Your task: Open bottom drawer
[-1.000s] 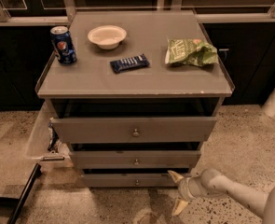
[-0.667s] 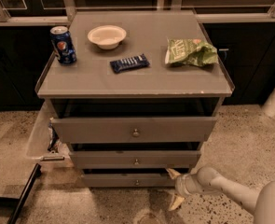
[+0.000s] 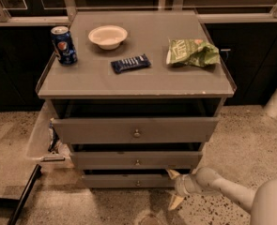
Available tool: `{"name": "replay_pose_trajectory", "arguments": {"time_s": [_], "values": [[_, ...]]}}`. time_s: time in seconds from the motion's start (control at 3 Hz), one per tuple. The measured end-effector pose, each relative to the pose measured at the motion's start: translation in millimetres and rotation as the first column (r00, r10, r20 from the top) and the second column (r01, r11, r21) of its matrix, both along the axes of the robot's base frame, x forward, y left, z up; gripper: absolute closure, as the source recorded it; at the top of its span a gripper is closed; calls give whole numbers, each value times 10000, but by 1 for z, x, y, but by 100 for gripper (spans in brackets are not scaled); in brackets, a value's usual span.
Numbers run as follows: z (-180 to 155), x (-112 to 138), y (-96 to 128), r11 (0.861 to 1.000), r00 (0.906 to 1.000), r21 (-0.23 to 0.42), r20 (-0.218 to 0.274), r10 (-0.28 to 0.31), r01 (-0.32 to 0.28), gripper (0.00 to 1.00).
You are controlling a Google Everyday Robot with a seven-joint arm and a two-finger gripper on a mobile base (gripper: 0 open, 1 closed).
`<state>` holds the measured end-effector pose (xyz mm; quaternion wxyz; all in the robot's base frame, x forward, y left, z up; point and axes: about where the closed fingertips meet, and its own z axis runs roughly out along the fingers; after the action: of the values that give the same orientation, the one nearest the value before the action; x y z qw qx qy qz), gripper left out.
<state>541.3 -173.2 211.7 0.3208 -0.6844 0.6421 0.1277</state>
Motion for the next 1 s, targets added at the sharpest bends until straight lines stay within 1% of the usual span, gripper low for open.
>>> {"name": "replay_pose_trajectory", "arguments": {"time_s": [0.67,1.0], "values": [[-26,21,2,10000,9996,-80,299,14,-12,0],[-63,48,-4,9997,9996,73,190,-213,212,0]]}}
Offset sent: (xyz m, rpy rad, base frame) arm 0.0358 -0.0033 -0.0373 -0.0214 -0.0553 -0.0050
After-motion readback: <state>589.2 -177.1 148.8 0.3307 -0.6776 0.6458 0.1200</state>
